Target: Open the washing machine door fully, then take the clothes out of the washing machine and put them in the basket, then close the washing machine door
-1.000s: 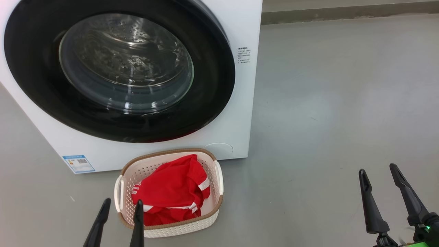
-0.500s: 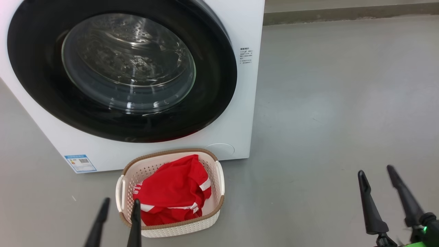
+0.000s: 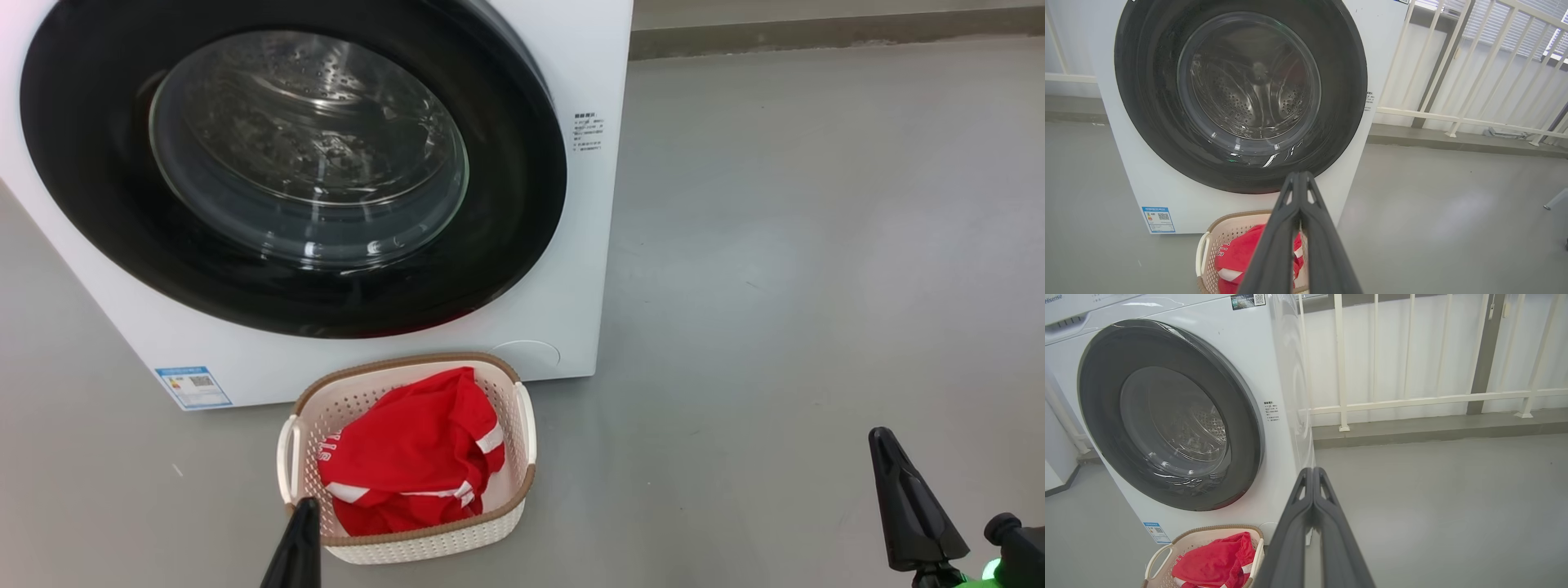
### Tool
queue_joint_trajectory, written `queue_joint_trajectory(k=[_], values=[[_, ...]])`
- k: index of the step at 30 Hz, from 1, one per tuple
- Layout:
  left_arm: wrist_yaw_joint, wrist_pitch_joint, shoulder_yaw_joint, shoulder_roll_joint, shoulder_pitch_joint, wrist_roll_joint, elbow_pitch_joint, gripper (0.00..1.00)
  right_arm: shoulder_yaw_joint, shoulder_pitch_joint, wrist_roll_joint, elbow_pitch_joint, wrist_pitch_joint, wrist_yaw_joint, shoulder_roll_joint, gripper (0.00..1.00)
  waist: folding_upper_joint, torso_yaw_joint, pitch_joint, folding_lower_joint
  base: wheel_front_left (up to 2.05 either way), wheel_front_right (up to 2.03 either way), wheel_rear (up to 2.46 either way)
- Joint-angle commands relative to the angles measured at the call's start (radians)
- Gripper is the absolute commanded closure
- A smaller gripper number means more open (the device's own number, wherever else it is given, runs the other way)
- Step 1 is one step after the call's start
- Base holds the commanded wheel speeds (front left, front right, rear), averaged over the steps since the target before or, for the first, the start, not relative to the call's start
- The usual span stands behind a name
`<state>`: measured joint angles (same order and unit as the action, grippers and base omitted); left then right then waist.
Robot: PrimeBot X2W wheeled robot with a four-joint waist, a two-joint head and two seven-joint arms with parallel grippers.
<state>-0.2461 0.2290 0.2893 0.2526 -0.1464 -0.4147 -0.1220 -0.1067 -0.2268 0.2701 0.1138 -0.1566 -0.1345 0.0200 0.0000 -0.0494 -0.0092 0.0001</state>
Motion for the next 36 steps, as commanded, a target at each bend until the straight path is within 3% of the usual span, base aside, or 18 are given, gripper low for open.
queue_joint_trajectory(k=[1,36], values=[[0.010,-0.004,-0.021,0.004,0.016,-0.034,-0.014,1.00,0.008,0.024,0.043,0.016,0.002,0.000,0.012,1.00,0.0000,0.001,0.001,0.0001,0.00,0.00,0.00],[0.119,-0.081,-0.105,-0.036,0.090,-0.403,0.102,1.00,0.047,0.118,0.464,-0.095,0.047,0.001,0.050,1.00,0.0000,0.015,0.004,-0.0001,0.00,0.00,0.00]])
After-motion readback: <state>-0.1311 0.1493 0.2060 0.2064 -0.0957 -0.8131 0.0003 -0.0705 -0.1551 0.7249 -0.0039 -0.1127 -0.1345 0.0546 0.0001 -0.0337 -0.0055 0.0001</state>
